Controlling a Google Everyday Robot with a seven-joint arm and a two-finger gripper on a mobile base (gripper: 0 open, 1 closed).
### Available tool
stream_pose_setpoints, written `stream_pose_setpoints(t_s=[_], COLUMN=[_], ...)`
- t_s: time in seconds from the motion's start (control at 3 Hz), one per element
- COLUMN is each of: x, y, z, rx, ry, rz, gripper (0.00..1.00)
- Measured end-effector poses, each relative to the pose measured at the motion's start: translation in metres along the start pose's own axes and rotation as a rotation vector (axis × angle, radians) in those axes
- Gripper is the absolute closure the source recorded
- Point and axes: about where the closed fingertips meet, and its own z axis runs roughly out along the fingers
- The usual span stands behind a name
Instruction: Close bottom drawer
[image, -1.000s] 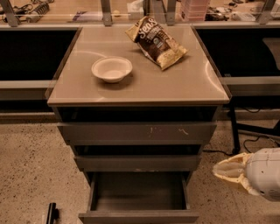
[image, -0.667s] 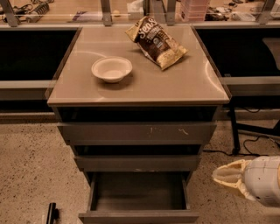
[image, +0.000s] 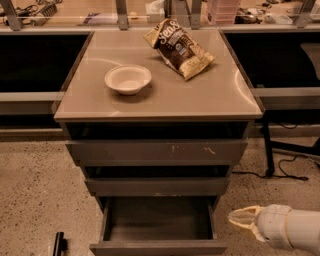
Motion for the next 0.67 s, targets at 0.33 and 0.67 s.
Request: stream_pose_setpoints(t_s=[0.33,0.67], x=[0.0484,0.0484], y=[-0.0026,-0.0026], z=[0.0524,0.0524], rx=[-0.078,-0.078], ry=[-0.027,-0.027], rz=[0.11,0.11], gripper=[1.0,1.0])
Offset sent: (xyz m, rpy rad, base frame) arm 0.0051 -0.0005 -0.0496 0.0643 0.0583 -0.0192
